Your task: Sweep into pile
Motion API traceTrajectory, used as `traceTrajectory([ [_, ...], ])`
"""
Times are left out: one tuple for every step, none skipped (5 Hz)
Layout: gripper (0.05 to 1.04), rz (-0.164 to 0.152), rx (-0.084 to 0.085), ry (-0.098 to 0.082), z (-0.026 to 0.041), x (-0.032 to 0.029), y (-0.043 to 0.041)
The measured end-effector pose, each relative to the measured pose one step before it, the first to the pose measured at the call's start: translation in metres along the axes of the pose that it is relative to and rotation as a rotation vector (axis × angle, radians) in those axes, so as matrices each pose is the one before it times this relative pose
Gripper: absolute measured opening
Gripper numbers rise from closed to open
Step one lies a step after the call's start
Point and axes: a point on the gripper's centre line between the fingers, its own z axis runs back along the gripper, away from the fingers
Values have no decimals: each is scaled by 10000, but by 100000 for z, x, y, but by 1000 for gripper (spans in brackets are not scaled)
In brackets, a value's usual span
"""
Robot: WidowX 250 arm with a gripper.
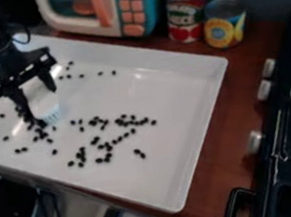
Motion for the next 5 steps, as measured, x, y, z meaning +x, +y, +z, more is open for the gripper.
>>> traceTrajectory([
  [708, 35, -327, 697, 469, -1409, 425],
  [708, 215, -632, 1324, 633, -2220, -1033],
  [708, -11, -775, 703, 1274, -1422, -2421],
  [708, -191, -566, 152, 1012, -1071, -2578],
  [708, -467, -294, 249, -424, -2153, -2550],
])
